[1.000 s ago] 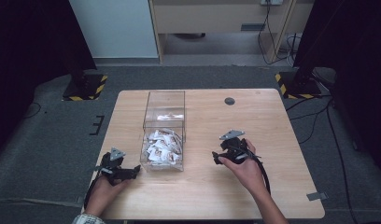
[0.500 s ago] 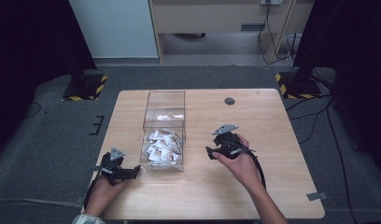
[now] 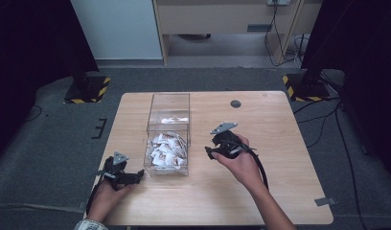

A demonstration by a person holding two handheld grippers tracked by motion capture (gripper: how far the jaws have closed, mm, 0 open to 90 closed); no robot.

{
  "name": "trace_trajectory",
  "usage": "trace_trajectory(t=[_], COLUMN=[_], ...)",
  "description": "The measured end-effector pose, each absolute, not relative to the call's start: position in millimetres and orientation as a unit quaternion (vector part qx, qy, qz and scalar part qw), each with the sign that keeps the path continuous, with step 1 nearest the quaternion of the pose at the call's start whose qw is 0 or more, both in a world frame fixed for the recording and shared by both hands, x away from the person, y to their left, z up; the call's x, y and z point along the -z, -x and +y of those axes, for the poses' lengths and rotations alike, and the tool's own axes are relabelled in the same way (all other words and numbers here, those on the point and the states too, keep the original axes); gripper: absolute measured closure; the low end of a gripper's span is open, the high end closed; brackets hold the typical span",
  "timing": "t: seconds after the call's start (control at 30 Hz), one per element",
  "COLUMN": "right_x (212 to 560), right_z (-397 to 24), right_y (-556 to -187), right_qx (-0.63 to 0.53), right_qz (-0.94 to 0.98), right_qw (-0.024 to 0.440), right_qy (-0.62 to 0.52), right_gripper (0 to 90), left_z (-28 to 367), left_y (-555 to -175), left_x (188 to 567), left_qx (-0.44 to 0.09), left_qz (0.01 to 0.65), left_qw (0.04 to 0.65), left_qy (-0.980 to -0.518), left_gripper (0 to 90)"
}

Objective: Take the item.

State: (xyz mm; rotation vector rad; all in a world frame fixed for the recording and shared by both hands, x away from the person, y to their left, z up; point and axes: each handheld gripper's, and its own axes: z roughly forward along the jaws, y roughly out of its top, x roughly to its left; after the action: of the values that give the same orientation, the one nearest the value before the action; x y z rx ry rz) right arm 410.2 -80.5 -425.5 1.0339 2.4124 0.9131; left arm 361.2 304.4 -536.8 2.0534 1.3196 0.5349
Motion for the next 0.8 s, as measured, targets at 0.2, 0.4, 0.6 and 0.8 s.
trace_trajectory(t=[0.2,0.4,0.6,0.8], right_x=[416,405,396,387], right_z=[-74,-69,-66,-59], right_y=[-413,-417,-419,-419], right_qx=[-0.334,-0.338,-0.340,-0.346], right_qz=[0.855,0.854,0.855,0.856], right_qw=[0.179,0.181,0.184,0.183], right_qy=[-0.354,-0.351,-0.345,-0.339], right_gripper=[42.1,45.8,48.9,49.3], left_z=[304,304,304,304], left_y=[-361,-361,-361,-362], left_x=[537,537,537,537], left_qx=[-0.203,-0.203,-0.203,-0.203], left_qz=[0.501,0.501,0.501,0.500], left_qw=[0.316,0.316,0.316,0.316], left_qy=[-0.780,-0.780,-0.780,-0.780], left_gripper=[0.0,0.0,0.0,0.0])
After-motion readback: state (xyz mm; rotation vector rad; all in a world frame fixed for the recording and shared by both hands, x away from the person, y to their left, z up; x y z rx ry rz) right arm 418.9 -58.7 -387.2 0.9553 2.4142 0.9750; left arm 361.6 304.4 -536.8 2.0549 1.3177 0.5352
